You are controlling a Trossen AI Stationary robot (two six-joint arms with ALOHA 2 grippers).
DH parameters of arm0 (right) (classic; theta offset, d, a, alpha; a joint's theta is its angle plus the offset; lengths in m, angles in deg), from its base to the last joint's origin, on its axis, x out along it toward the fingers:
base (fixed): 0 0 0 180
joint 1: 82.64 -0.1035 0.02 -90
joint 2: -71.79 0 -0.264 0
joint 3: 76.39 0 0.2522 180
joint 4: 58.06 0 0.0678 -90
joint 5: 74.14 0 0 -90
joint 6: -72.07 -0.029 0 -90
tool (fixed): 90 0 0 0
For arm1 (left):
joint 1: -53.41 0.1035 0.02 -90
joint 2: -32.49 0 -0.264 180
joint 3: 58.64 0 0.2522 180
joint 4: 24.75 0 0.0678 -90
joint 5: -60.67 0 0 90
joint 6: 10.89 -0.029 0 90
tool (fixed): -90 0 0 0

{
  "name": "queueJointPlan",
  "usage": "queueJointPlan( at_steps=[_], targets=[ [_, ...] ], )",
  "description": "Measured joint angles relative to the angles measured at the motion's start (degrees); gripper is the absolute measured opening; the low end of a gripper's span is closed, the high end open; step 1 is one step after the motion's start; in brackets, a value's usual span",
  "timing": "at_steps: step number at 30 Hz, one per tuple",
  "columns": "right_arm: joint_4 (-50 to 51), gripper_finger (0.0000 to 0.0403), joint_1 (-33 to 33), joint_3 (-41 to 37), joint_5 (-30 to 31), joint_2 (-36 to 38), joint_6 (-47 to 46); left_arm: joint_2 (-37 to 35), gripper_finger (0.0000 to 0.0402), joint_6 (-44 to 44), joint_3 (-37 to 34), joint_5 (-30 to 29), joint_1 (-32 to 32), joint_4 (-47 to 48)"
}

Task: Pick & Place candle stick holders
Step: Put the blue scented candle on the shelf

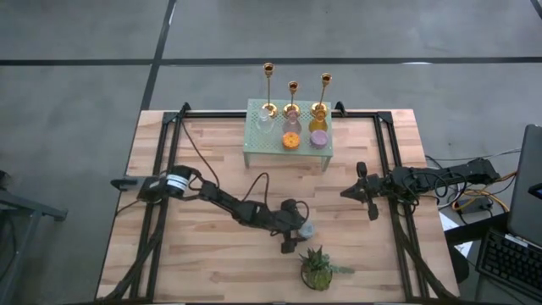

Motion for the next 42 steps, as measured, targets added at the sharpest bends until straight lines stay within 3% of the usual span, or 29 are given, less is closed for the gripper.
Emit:
queueJointPlan(
  at_steps=[5,10,16,27,34,38,42],
  targets=[
    [-0.2,0.0018,0.0,0.0,0.1,-0.1,0.0,-0.2,0.0336,-0.2,-0.1,0.0,0.0,-0.6],
    [-0.1,0.0018,0.0,0.0,0.0,0.0,0.0,-0.9,0.0296,0.3,-0.1,0.0,0.0,-0.6],
    [-0.1,0.0018,0.0,0.0,0.1,0.0,0.0,-2.9,0.0295,0.5,-0.2,0.0,0.1,0.6],
    [0.0,0.0018,0.0,0.0,0.0,0.0,0.0,-18.4,0.0288,-2.4,-1.4,-4.3,0.5,14.3],
    [-0.2,0.0018,0.0,0.0,0.0,0.0,0.0,-31.2,0.0236,-1.6,-1.3,-16.1,0.6,24.1],
    [-0.2,0.0018,0.0,0.0,0.1,0.0,0.0,-36.5,0.0206,-1.5,-1.3,-16.7,0.7,29.9],
    [0.0,0.0018,0.0,0.0,0.0,0.0,0.0,-38.5,0.0202,-1.9,-1.3,-16.1,0.6,30.4]
  ],
)
